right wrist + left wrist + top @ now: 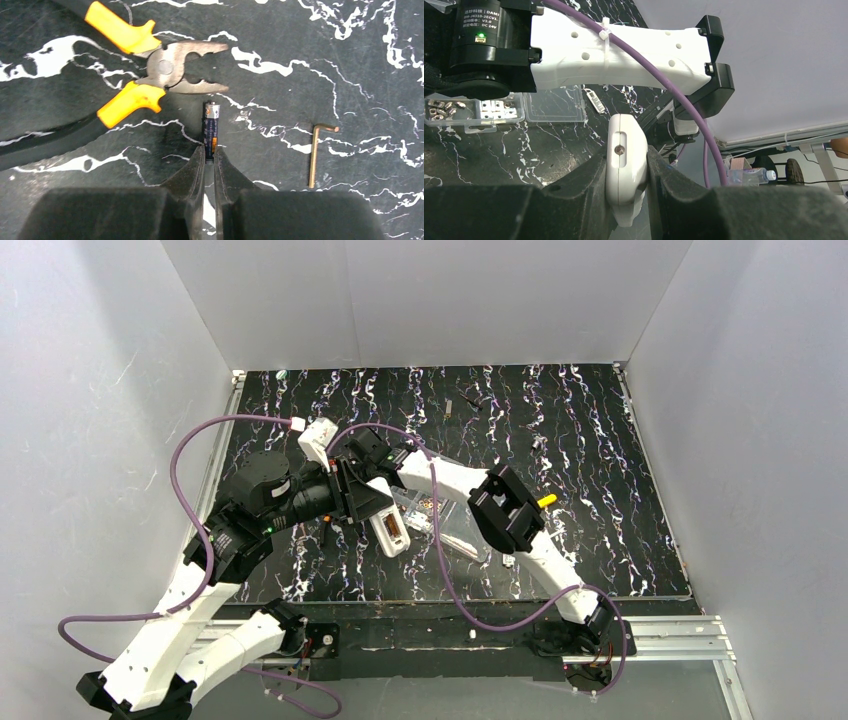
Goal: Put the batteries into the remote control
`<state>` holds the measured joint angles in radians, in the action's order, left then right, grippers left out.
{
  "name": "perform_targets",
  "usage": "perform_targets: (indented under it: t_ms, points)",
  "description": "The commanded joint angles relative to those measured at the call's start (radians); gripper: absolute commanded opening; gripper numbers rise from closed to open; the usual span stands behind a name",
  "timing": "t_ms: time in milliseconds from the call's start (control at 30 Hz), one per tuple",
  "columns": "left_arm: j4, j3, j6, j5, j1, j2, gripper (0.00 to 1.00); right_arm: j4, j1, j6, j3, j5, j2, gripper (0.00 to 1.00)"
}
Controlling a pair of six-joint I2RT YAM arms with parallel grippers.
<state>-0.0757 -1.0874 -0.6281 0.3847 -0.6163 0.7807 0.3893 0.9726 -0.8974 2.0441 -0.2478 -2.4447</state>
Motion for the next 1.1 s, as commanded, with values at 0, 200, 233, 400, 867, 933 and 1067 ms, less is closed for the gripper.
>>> perform_targets:
  t_ms: [0, 200, 233, 400, 867, 933, 1067]
  points:
    - [-0.039, -0.029, 0.003, 0.017, 0.006, -0.006, 0.01, 0.136, -0.007, -0.013, -0.030, -0.058, 0.058, 0.05]
    - [-0.047, -0.030, -0.008, 0.022, 0.005, 0.002, 0.01, 0.195, -0.008, -0.027, -0.030, -0.054, 0.074, 0.05]
    - [-0.049, -0.028, -0.008, 0.022, 0.005, 0.003, 0.01, 0.202, -0.008, -0.029, -0.031, -0.053, 0.076, 0.04]
    - [-0.052, -0.026, -0.012, 0.022, 0.005, 0.003, 0.01, 0.244, -0.009, -0.029, -0.032, -0.059, 0.087, 0.05]
    - [-0.055, -0.024, -0.015, 0.020, 0.006, 0.007, 0.01, 0.292, -0.009, -0.003, 0.020, -0.086, 0.058, 0.24]
    - [-0.057, -0.022, -0.017, 0.020, 0.005, 0.007, 0.01, 0.303, -0.008, -0.002, 0.020, -0.084, 0.056, 0.24]
    - [-0.057, -0.020, -0.018, 0.020, 0.005, 0.006, 0.01, 0.322, -0.008, -0.002, 0.020, -0.074, 0.051, 0.25]
